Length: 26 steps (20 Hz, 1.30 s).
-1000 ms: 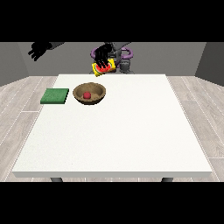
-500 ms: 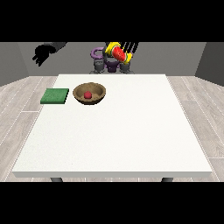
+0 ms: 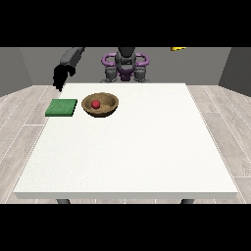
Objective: Pick the cup and pour the ball into the bowl, then pick the bowl and place it on the pad
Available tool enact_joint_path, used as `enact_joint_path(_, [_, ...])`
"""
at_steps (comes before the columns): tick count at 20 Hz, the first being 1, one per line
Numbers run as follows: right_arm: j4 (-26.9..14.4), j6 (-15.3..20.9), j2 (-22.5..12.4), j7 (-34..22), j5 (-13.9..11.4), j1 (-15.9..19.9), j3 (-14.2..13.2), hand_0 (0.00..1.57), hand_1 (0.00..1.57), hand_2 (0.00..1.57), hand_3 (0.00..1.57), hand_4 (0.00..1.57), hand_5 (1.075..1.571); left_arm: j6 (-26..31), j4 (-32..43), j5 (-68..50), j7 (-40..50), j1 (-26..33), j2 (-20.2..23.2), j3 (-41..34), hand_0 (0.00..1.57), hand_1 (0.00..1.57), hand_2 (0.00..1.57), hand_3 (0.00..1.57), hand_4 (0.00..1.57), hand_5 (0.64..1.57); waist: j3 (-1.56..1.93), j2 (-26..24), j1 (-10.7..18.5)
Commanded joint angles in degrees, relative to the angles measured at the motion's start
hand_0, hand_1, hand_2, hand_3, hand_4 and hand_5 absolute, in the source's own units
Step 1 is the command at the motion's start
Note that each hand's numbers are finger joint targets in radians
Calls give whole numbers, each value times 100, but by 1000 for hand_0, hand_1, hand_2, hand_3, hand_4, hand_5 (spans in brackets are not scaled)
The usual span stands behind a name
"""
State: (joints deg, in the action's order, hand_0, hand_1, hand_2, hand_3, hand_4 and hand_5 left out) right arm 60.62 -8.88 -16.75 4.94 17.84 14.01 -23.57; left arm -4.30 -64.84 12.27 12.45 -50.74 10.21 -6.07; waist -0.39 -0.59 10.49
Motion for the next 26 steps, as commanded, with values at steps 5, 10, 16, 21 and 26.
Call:
enact_joint_path(5, [-355, 257, 523, 647, 38, 105, -34, 0, 0, 0, 0, 735, 1566, 1666, -26, -1708, -410, 112, 1087, -1264, 0, 0, 0, 0, 1050, 1559, 41, 690, 159])
enact_joint_path(10, [-933, 315, 471, 832, -116, 533, 84, 0, 0, 0, 0, 694, 1566, 2231, -101, -2164, -288, 280, 1596, -1554, 0, 0, 0, 0, 993, 1561, 41, 805, 185])
enact_joint_path(16, [-1859, 177, 460, 1222, -139, 966, 134, 0, 0, 0, 0, 565, 1560, 2109, -518, -2265, -70, 656, 1704, -1557, 0, 0, 0, 0, 1011, 1535, 44, 772, 54])
enact_joint_path(21, [-2653, 106, 297, 2169, -138, 1272, -122, 0, 0, 0, 0, 514, 1552, 2130, -1006, -2529, 179, 390, 1850, -1579, 0, 0, 0, 0, 1018, 1538, 49, 1362, 231])
enact_joint_path(26, [-2418, 83, 359, 2233, -172, 1184, -2, 0, 0, 0, 0, 469, 1548, 2363, -936, -2699, 16, 525, 2129, -1794, 0, 0, 0, 0, 1013, 1539, 44, 1504, 203])
